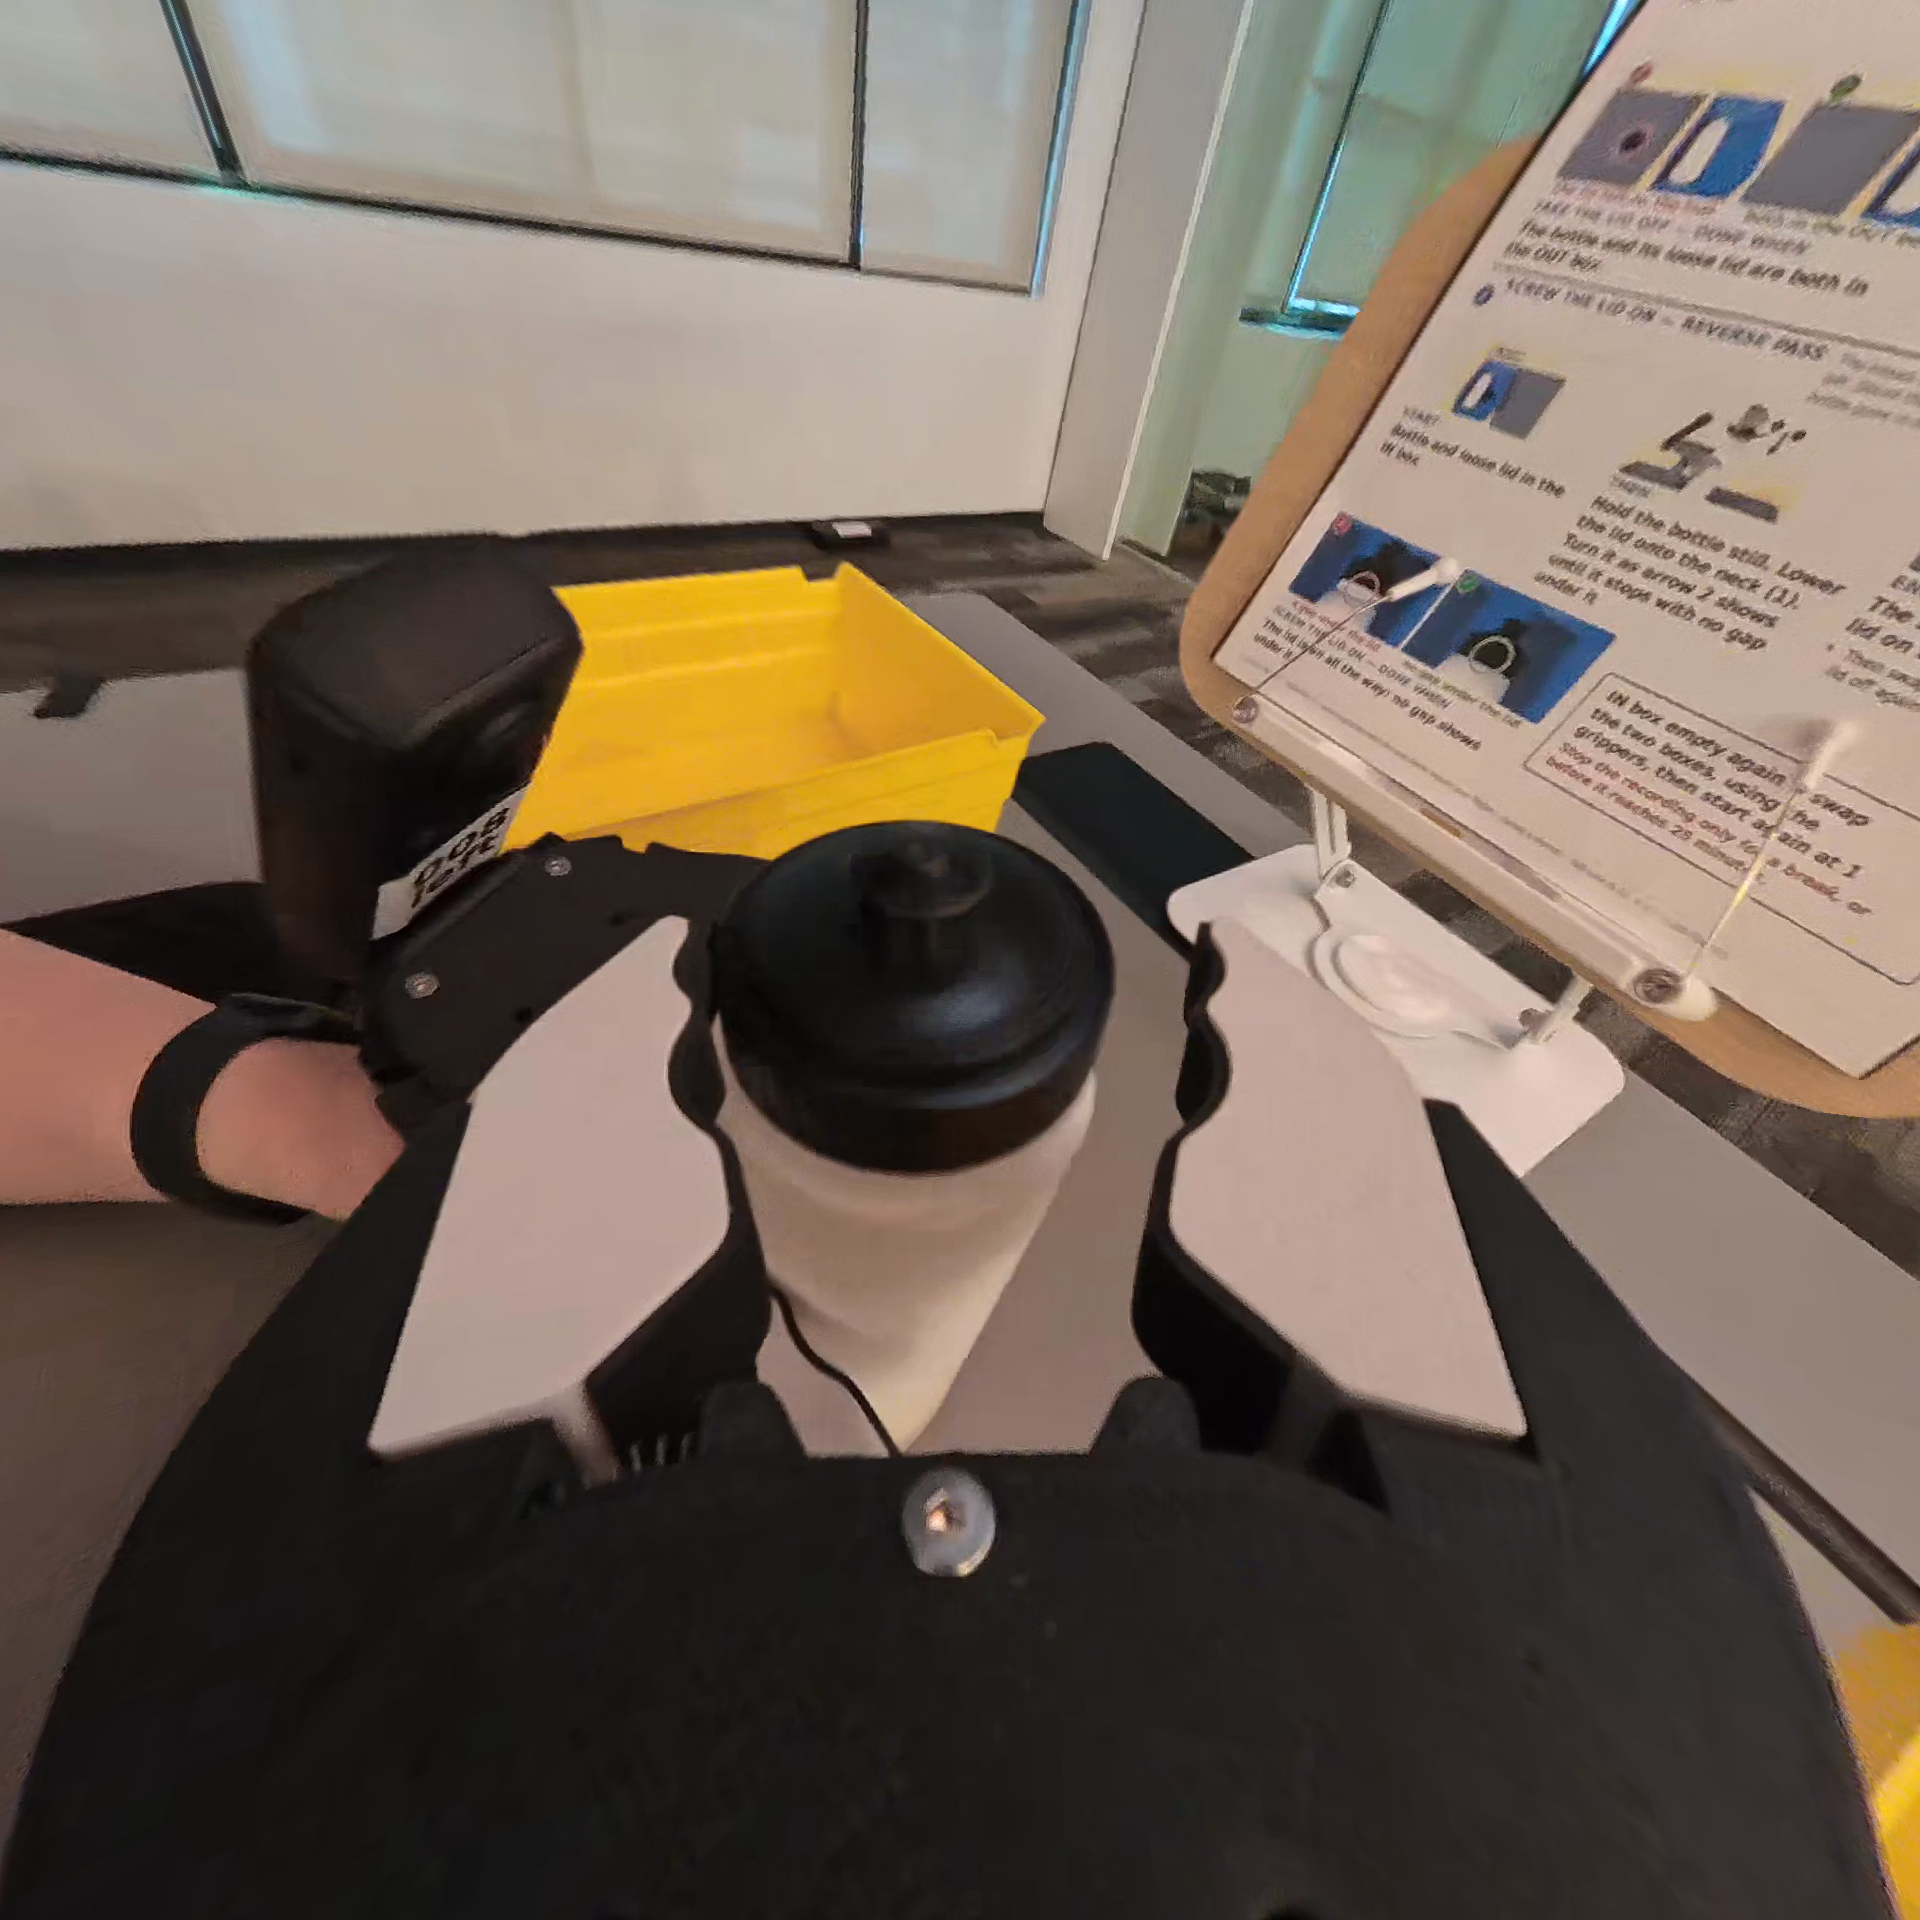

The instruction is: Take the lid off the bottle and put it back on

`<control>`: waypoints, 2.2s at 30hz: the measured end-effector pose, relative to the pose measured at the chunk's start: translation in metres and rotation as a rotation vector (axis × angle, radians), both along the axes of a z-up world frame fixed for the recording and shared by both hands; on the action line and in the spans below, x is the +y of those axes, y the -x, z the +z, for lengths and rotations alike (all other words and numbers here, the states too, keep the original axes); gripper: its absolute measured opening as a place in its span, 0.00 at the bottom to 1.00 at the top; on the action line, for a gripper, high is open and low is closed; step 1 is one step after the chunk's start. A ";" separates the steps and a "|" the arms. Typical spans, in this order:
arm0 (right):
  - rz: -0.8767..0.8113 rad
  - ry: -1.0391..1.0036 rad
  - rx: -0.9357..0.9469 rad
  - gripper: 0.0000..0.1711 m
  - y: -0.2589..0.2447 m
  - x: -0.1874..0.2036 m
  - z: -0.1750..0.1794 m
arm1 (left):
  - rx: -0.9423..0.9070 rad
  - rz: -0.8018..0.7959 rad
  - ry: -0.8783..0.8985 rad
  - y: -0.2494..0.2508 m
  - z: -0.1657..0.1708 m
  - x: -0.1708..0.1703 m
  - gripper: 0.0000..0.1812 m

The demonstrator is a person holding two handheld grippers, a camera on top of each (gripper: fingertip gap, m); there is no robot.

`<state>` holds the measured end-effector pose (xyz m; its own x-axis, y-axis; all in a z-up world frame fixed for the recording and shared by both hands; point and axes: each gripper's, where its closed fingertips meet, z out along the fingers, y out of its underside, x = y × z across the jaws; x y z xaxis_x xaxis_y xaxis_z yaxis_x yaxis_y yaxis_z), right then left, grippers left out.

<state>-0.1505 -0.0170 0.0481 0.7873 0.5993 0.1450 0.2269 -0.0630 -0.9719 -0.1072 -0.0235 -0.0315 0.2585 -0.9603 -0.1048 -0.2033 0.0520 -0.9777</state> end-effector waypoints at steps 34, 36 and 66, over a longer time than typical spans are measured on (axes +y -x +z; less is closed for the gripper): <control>0.679 0.219 0.090 0.42 0.011 -0.028 0.004 | -0.019 -0.214 0.041 -0.002 0.000 -0.021 0.56; 0.570 0.276 0.130 0.44 0.010 -0.019 -0.001 | -0.026 -0.155 0.063 0.000 0.001 -0.011 0.56; 0.466 0.191 -0.017 0.41 0.020 -0.021 0.007 | 0.021 -0.095 0.029 0.004 -0.002 -0.004 0.56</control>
